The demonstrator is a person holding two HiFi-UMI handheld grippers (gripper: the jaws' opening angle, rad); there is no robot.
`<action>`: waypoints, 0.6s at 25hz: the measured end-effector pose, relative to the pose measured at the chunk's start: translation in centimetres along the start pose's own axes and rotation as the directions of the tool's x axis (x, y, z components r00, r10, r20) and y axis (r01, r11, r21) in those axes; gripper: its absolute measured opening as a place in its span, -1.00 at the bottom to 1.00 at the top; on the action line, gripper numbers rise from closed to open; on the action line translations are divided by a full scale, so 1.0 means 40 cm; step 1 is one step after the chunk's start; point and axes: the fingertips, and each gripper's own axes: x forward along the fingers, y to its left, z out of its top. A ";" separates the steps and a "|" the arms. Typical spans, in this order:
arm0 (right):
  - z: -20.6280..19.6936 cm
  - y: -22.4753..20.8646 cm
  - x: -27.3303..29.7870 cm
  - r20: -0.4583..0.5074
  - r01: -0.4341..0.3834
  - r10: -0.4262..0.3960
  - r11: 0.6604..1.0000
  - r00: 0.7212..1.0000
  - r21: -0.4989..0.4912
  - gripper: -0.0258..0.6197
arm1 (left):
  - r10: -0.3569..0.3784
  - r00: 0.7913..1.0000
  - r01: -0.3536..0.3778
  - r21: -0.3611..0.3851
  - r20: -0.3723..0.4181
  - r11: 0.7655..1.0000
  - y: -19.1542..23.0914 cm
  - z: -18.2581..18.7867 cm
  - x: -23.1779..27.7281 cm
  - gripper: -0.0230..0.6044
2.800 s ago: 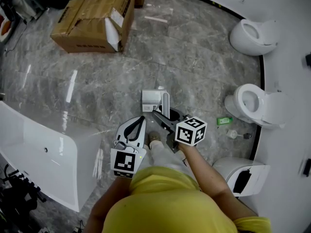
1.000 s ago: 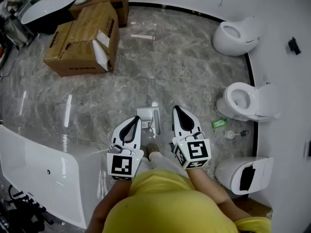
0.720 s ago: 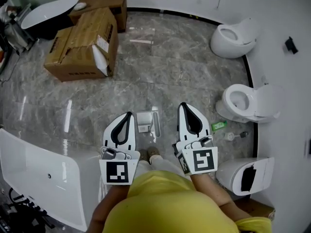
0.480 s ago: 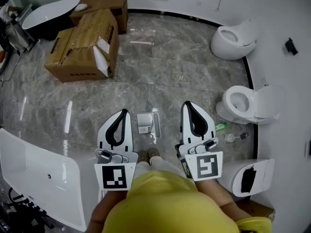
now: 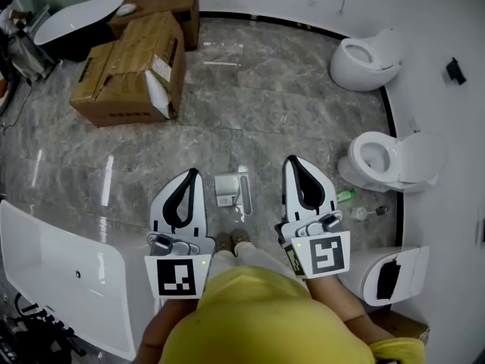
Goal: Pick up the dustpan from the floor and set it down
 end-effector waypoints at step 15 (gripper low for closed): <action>-0.039 -0.005 0.002 -0.042 0.012 -0.011 1.000 0.999 0.019 -0.89 | -0.027 1.000 0.026 -0.020 -0.016 0.999 -0.003 -0.027 0.010 -0.92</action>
